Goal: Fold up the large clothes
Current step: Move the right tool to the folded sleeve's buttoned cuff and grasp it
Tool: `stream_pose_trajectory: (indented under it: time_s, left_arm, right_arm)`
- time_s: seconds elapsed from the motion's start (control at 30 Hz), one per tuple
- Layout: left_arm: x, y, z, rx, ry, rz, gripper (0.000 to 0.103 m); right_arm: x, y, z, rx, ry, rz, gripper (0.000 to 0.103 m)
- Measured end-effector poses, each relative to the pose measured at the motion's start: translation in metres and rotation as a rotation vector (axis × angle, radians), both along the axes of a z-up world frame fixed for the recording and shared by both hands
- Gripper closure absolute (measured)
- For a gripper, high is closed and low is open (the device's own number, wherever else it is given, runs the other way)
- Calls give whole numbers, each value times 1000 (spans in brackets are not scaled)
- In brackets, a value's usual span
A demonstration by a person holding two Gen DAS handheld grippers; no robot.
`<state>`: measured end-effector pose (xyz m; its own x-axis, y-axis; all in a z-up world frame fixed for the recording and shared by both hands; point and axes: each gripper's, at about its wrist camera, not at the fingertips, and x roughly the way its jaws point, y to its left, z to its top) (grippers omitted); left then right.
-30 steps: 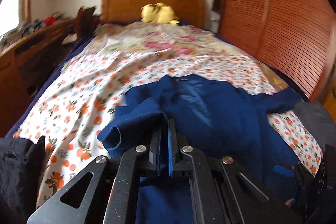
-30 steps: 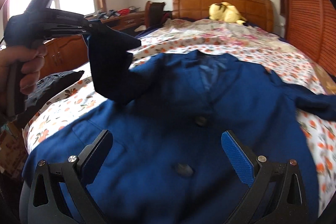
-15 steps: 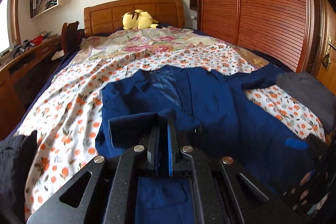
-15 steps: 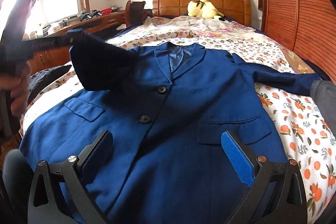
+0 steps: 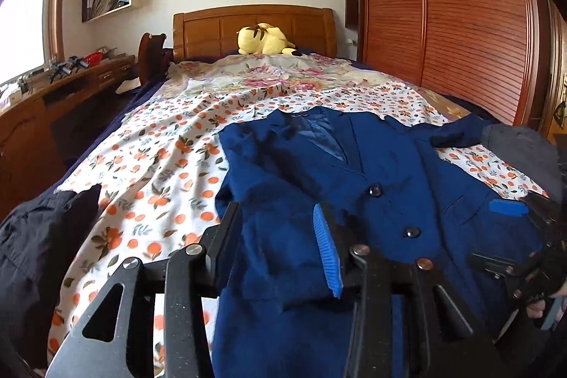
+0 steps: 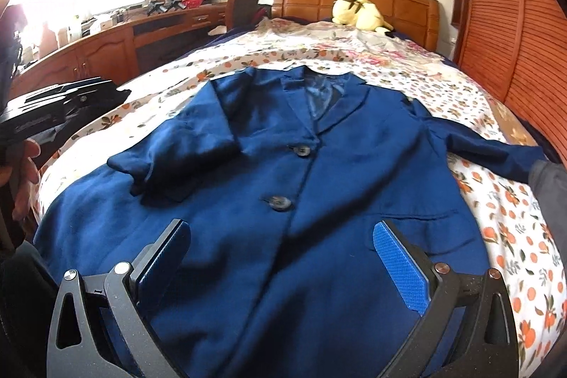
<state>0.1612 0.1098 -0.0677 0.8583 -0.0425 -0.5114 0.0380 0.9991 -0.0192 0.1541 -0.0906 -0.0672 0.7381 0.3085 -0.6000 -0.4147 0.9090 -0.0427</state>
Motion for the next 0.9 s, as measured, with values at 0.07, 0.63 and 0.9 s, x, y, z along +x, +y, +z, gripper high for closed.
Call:
stream_pose_trajectory:
  time_s: [0.07,0.63,0.9]
  left_arm:
    - [-4,8,-1,-1,6,8,52]
    - [-46,101,-1,-88,-51,179,23]
    - [-47,107,-4,-88,-44,179,23]
  right_arm:
    - [4,12,0,-9,5,21,0]
    - [50,112,-13,-135,45,211,4]
    - [69,147,-25,-169,92,298,16]
